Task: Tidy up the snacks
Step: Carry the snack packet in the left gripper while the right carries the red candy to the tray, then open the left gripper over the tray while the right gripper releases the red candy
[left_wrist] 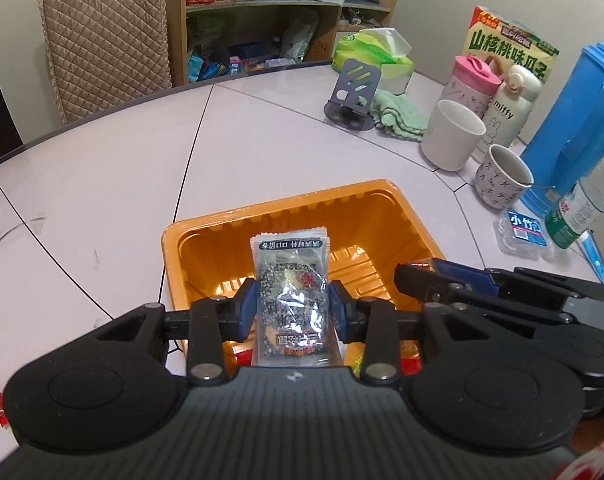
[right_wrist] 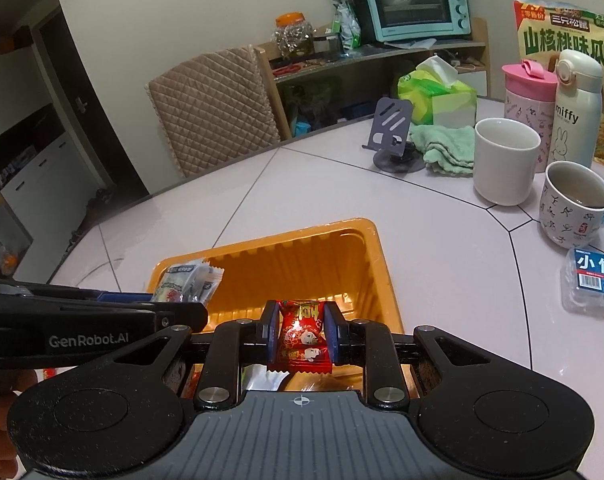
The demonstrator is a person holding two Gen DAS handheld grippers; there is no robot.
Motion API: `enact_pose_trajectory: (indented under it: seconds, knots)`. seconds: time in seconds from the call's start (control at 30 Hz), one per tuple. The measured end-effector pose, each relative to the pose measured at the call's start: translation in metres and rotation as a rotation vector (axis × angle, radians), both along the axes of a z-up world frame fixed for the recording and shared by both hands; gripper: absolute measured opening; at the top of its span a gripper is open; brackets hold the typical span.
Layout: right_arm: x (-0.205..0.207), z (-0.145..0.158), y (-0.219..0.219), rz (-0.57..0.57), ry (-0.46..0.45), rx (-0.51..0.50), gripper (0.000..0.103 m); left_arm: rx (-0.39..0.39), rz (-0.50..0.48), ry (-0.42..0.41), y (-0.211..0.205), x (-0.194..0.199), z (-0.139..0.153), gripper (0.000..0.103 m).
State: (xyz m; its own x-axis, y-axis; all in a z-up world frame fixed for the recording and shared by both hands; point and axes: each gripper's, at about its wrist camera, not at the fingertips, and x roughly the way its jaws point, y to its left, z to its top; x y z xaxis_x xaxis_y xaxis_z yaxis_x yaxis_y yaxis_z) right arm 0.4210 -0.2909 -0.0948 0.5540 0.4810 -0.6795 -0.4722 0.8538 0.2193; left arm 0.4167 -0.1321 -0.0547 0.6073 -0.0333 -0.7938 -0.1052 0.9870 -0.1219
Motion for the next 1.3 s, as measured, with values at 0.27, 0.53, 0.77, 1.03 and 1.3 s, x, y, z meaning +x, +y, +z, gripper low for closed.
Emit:
enact_pose_trajectory:
  seconds: [0.27,0.53,0.77,1.03,1.3]
  knots:
    - [0.011,-0.006,0.000,-0.001,0.016,0.002,0.024,-0.001,0.006,0.032,0.003,0.013,-0.013,0.035]
    - [0.015,-0.009,0.002,-0.005,0.029,0.010,0.024,0.006,0.005,0.027,0.006,0.019,-0.015,0.036]
    - [0.018,-0.011,0.002,-0.010,0.039,0.015,0.024,0.006,-0.002,0.021,0.010,0.017,-0.014,0.036]
    - [0.020,-0.010,0.006,-0.007,0.038,0.014,0.024,-0.005,-0.004,0.025,0.014,0.013,-0.014,0.037]
    - [0.021,0.000,0.010,-0.017,0.005,0.067,0.024,-0.014,-0.011,0.018,0.017,0.005,-0.010,0.039]
